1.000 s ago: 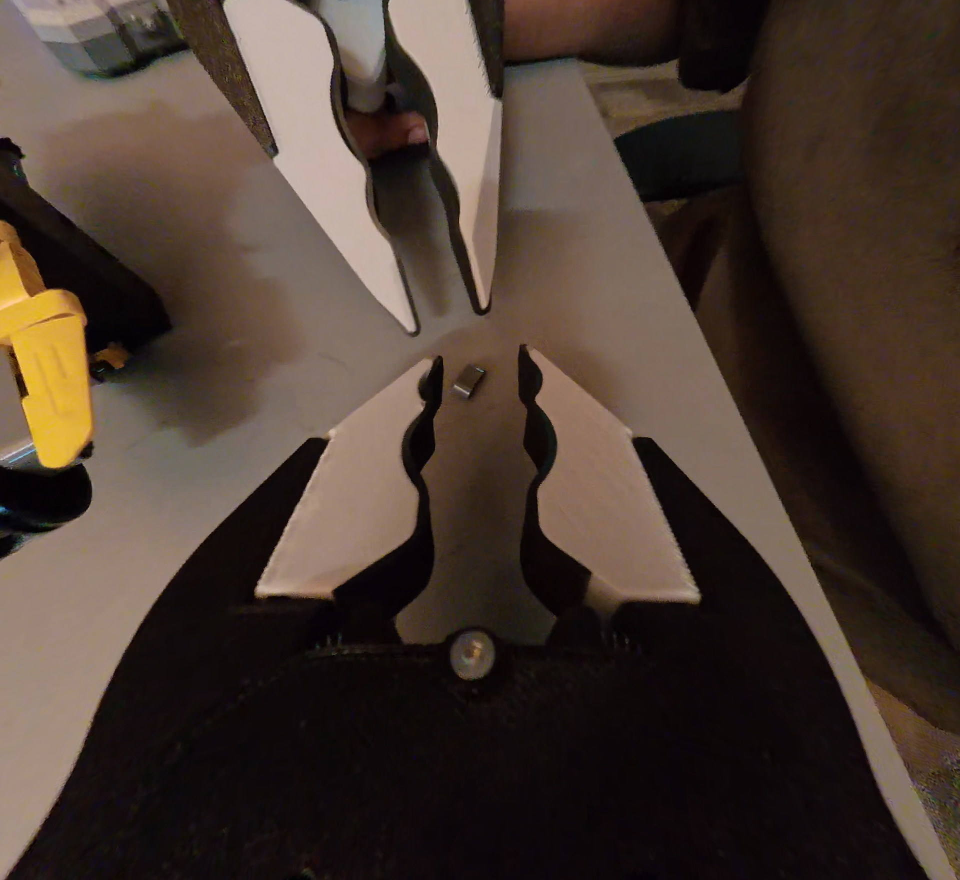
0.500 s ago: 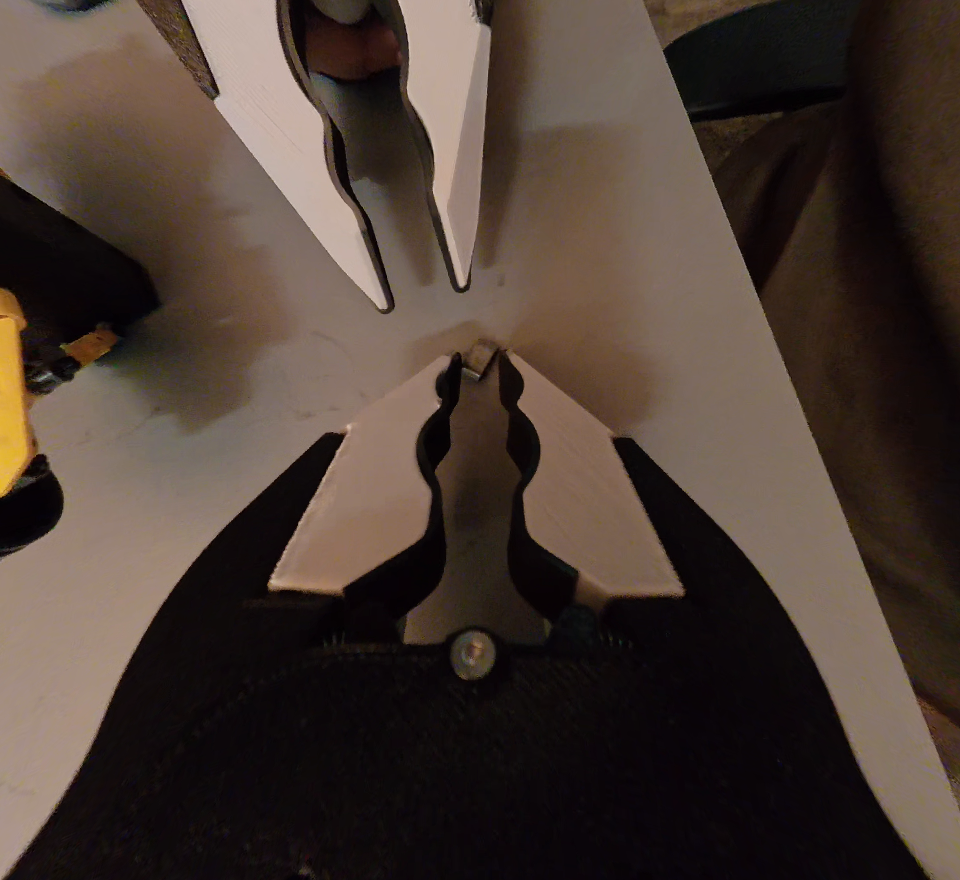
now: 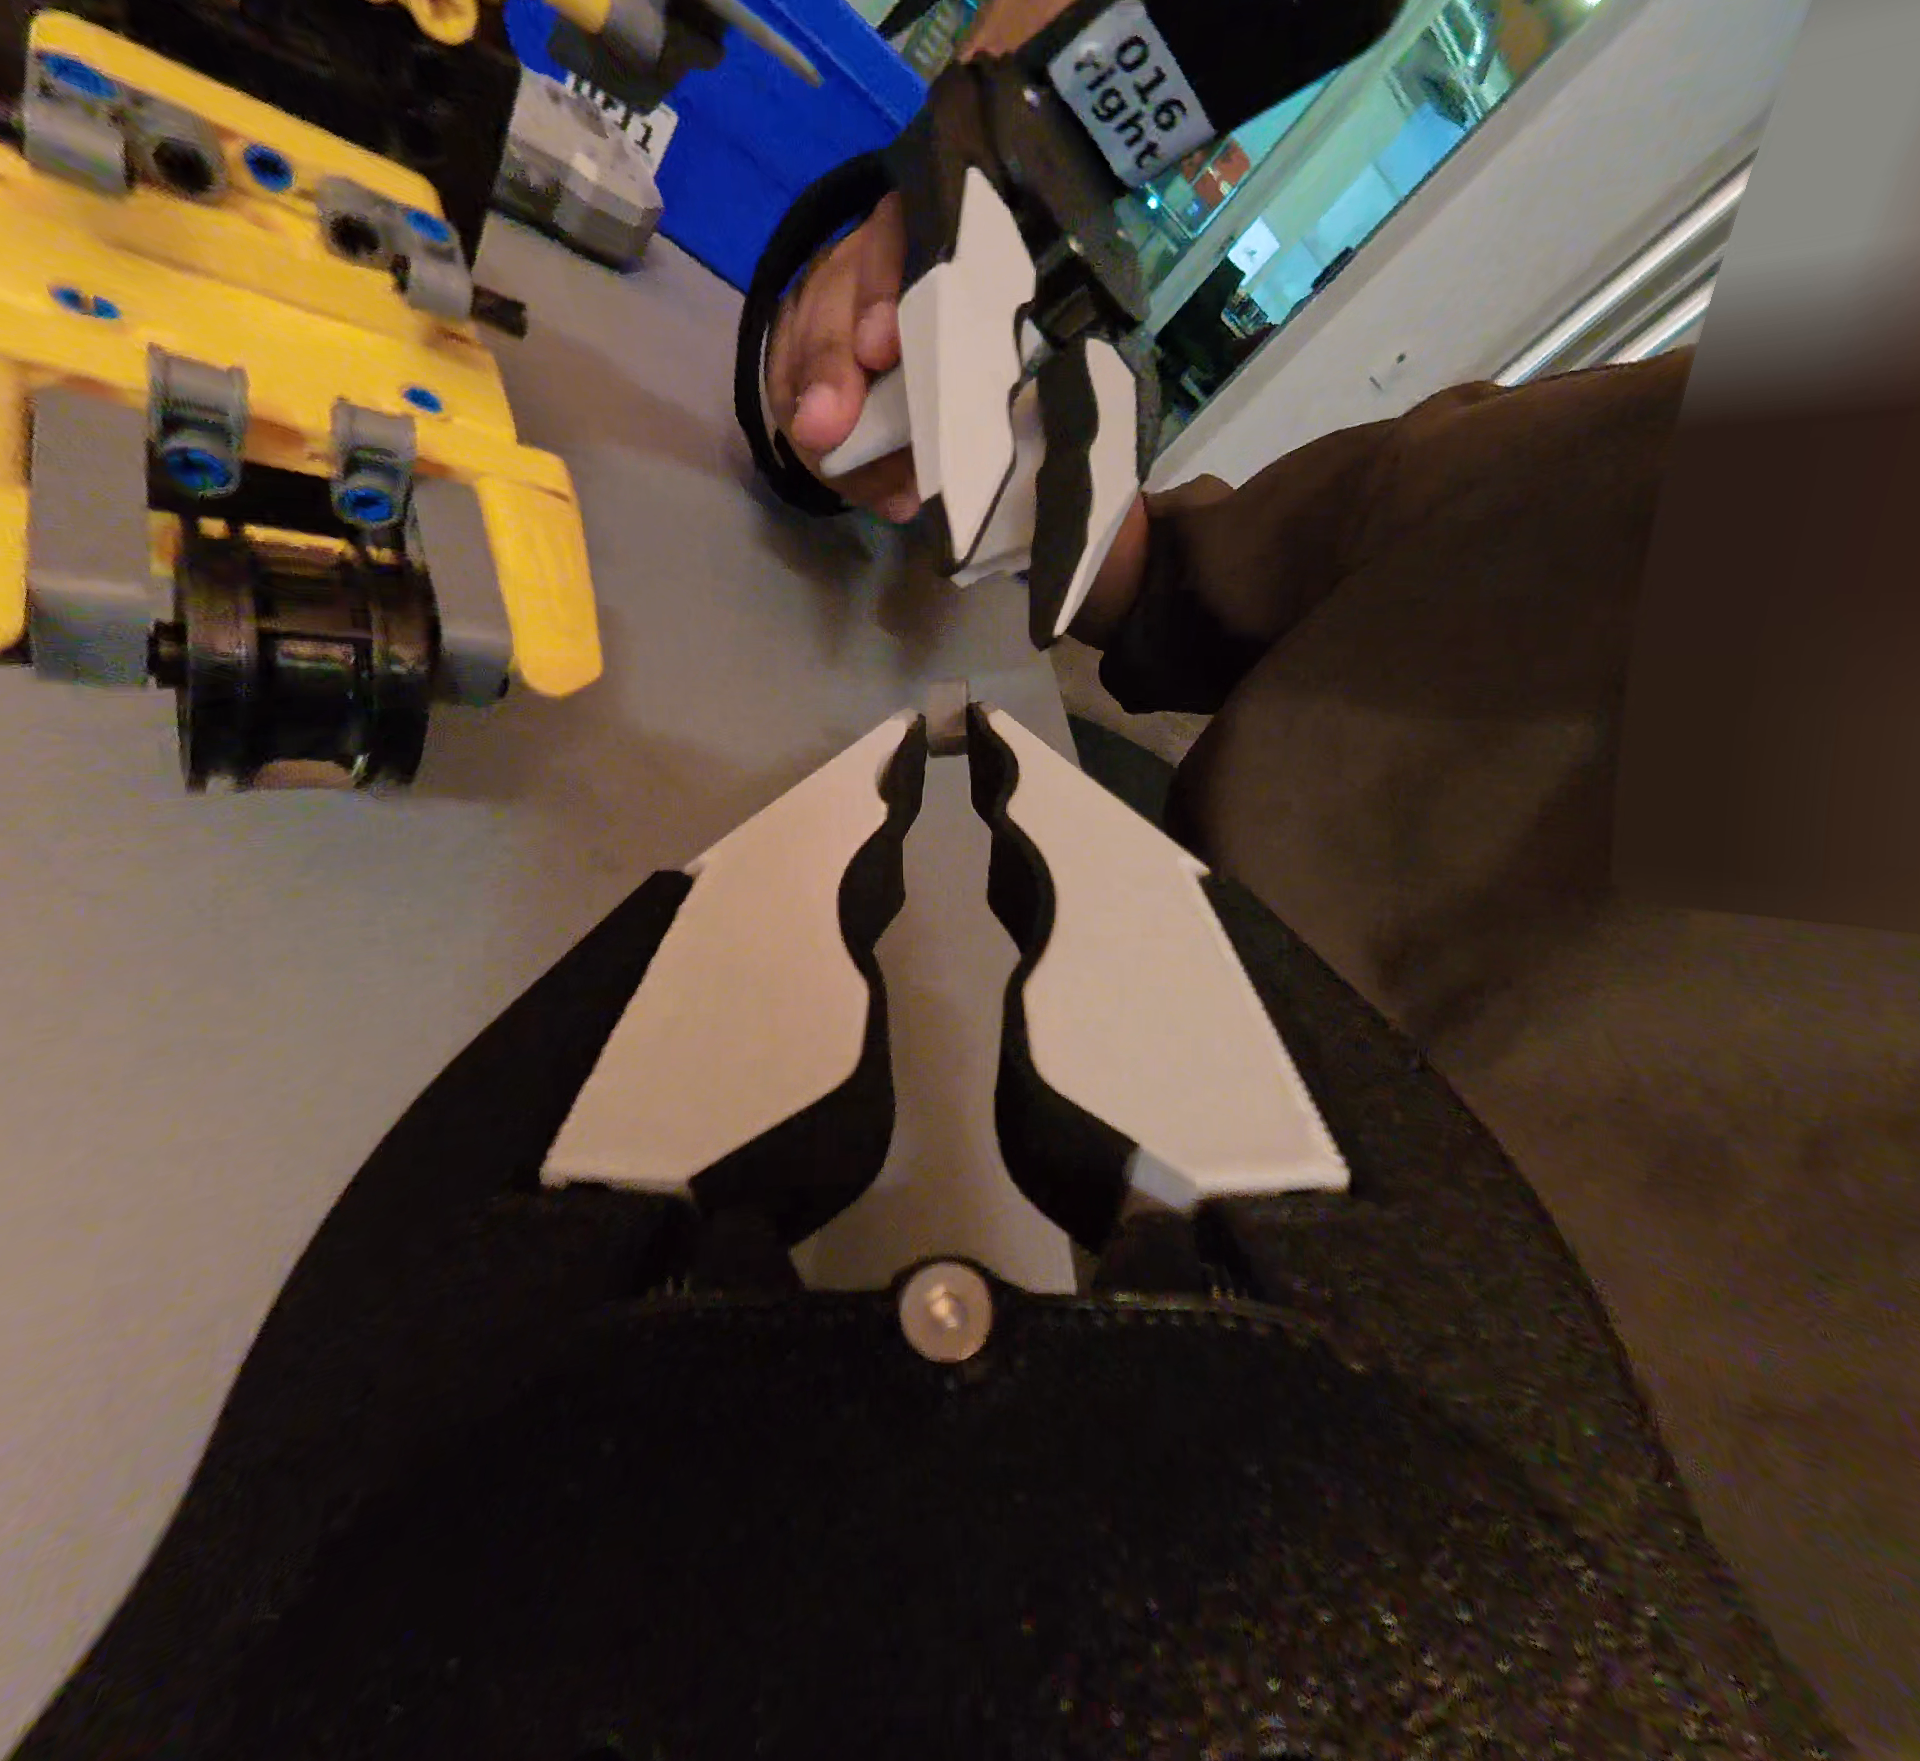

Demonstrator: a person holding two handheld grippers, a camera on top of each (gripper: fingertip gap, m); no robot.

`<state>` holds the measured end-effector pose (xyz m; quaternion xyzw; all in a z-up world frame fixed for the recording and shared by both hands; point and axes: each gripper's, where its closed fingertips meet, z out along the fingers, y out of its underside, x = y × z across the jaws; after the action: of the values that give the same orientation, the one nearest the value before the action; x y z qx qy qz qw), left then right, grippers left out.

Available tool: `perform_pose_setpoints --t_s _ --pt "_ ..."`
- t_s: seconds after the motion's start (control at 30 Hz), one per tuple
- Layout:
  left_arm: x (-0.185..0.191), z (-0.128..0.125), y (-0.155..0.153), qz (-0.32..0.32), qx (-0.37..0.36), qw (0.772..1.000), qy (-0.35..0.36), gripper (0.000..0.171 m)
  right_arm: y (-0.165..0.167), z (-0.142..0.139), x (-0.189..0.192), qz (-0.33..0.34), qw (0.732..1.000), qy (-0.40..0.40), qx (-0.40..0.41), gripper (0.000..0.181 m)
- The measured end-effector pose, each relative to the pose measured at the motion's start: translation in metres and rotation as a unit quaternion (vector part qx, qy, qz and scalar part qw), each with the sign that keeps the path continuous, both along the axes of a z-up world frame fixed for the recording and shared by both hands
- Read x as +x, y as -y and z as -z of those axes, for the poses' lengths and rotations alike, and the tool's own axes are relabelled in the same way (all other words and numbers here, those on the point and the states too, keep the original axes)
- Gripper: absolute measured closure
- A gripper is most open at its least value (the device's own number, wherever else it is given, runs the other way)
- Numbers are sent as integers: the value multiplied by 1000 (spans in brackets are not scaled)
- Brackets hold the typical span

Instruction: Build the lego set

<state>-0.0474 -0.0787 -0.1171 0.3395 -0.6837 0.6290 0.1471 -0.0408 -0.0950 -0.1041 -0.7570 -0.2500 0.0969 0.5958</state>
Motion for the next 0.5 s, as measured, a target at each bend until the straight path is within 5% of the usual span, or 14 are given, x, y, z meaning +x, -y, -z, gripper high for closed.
perform_pose_setpoints --t_s 0.5 --pt "-4 7 7 25 -41 996 -78 168 -13 7 -3 85 953 243 157 181"
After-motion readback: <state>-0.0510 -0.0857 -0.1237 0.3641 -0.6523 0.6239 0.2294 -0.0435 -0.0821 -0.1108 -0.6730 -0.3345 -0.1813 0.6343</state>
